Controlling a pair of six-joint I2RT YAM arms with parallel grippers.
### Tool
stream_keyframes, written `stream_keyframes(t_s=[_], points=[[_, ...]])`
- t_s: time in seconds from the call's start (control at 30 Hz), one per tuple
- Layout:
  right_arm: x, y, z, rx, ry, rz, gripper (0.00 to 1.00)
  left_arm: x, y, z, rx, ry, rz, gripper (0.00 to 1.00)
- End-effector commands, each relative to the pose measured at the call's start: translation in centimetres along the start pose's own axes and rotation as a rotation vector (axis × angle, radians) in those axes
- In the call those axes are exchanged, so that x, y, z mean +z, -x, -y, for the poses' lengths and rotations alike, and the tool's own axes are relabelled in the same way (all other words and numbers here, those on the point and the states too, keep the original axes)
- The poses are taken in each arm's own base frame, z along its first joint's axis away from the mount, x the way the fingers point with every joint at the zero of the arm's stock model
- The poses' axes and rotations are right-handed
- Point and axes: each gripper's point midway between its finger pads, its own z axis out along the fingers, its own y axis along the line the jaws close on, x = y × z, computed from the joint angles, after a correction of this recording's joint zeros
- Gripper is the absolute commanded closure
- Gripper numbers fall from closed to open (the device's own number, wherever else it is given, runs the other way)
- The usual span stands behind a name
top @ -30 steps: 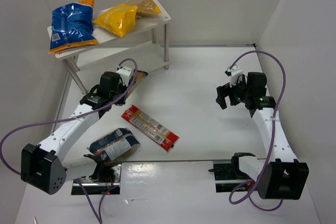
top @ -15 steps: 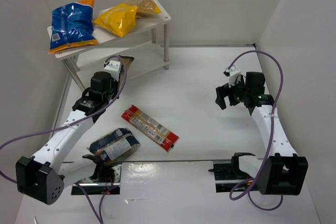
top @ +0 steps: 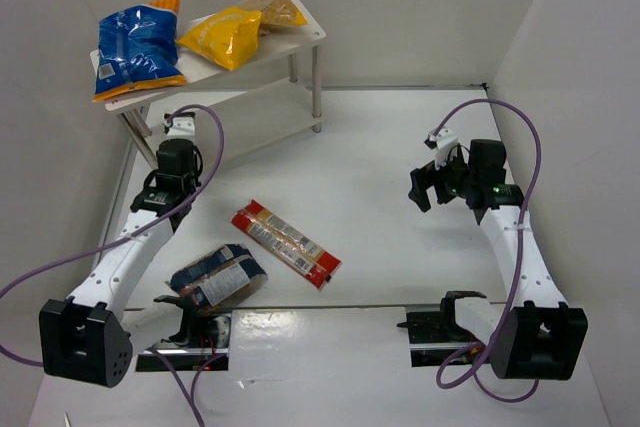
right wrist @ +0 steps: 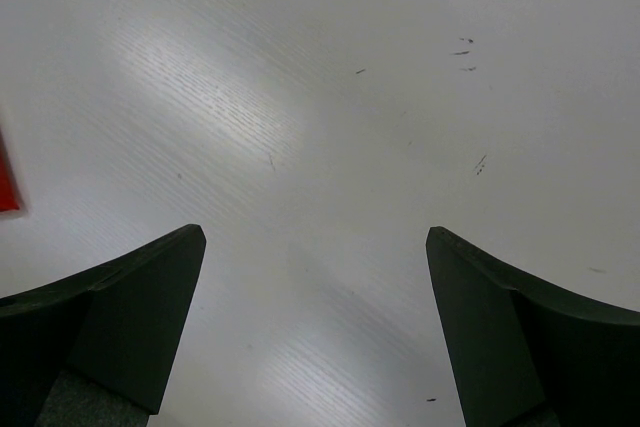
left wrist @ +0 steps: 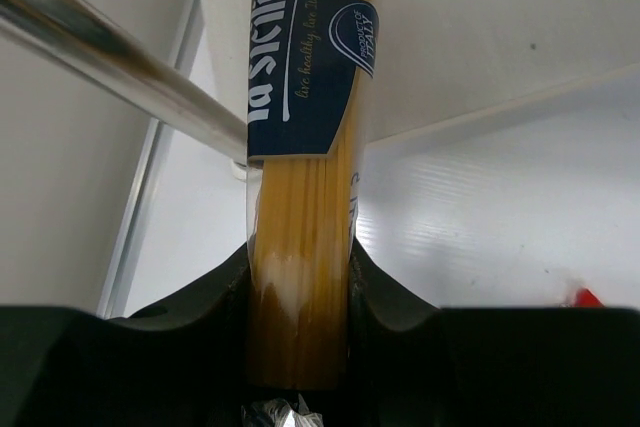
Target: Place and organize the pasta boxes and bags onto the shelf
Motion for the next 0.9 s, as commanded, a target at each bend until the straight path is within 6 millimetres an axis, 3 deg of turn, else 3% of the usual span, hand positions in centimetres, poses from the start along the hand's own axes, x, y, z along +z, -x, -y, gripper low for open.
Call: stream_keyframes(t_s=[0.0, 0.4, 0.63, 0.87], points=[[-0.5, 0.8, -0.7, -0.044, 0.021, 0.041, 0.0, 0.4, 5.4, -1.5, -0.137, 0.089, 0.197, 1.0], [-1.1, 1.3, -1.2, -0.064, 0.03, 0.066, 0.0, 3.7, 5.6, -1.4, -0.135, 0.15, 0.186, 1.0], [-0.9, 1.2, -1.3, -0.069, 0.043, 0.064, 0.0, 5.0, 6.6, -2.2, -0.156, 0.189, 0.218, 1.0], [-0.8, 0.8, -1.4, -0.06, 0.05, 0.049, 0.0, 6.3, 5.9, -2.5, -0.153, 0.206, 0.2, 1.0]])
